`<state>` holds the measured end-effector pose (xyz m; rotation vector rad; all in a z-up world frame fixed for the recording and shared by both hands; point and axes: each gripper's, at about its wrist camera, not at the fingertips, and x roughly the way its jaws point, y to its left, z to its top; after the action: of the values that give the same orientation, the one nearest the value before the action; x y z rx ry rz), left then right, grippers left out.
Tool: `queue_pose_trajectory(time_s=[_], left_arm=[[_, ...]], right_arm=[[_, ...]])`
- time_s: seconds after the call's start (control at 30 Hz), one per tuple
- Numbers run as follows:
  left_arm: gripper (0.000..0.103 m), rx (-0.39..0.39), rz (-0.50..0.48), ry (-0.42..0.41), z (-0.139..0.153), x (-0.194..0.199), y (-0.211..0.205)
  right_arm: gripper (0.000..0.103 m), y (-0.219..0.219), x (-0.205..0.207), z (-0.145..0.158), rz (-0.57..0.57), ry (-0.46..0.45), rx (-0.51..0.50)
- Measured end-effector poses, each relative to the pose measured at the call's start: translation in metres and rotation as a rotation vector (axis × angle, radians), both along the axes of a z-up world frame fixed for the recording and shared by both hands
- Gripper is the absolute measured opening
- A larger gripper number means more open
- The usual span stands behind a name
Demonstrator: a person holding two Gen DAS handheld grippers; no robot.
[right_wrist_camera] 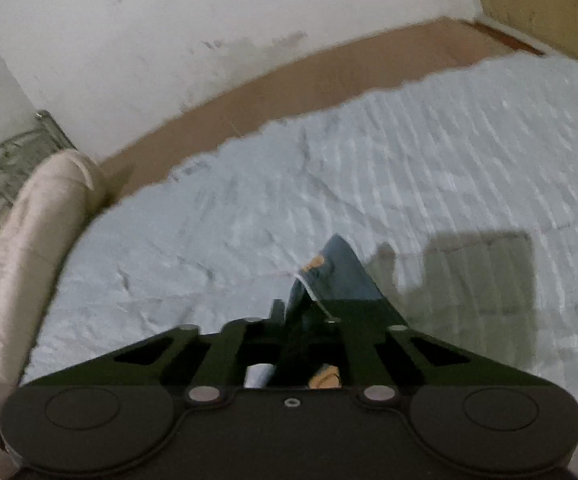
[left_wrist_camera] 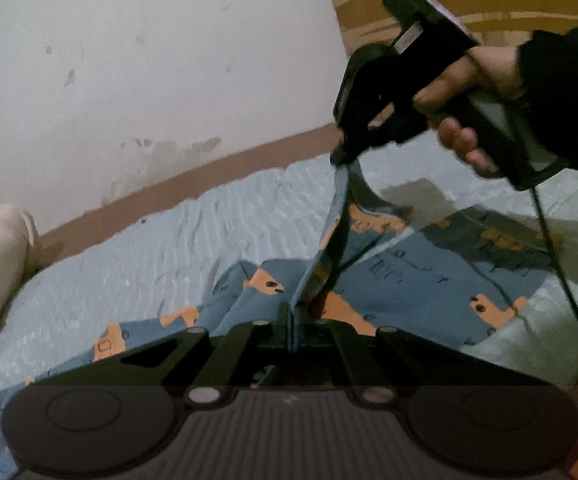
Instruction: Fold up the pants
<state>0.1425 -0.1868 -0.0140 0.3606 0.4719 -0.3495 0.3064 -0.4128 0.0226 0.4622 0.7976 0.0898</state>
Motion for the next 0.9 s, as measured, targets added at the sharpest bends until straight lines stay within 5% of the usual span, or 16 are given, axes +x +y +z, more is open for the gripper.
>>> queue_pose_trajectory(time_s=[0.2, 0.3, 0.47, 0.73, 0.9], left_arm=[[0.000, 0.011, -0.055, 0.000, -0.001, -0.014, -0.002], [0.000, 0.042, -0.084, 0.008, -0.011, -0.023, -0.006], [0.000, 0.048, -0.080, 0.026, -0.021, -0.025, -0.006], [0.000, 0.022, -0.062, 0.015, -0.019, -0.028, -0.005], [0.000, 0.021, -0.059, 0.010, -0.018, -0.030, -0.005]], right_arm=[[0.001, -0.014, -0.078, 0.052, 0.047, -0.258, -0.089], [0.000, -0.029, -0.137, 0.055, 0.027, -0.339, -0.149], [0.017, -0.045, -0.150, 0.020, 0.021, -0.208, -0.097], [0.068, 0.021, -0.069, 0.020, 0.136, -0.119, -0.064], [0.074, 0.068, -0.009, 0.023, 0.117, 0.033, -0.200]])
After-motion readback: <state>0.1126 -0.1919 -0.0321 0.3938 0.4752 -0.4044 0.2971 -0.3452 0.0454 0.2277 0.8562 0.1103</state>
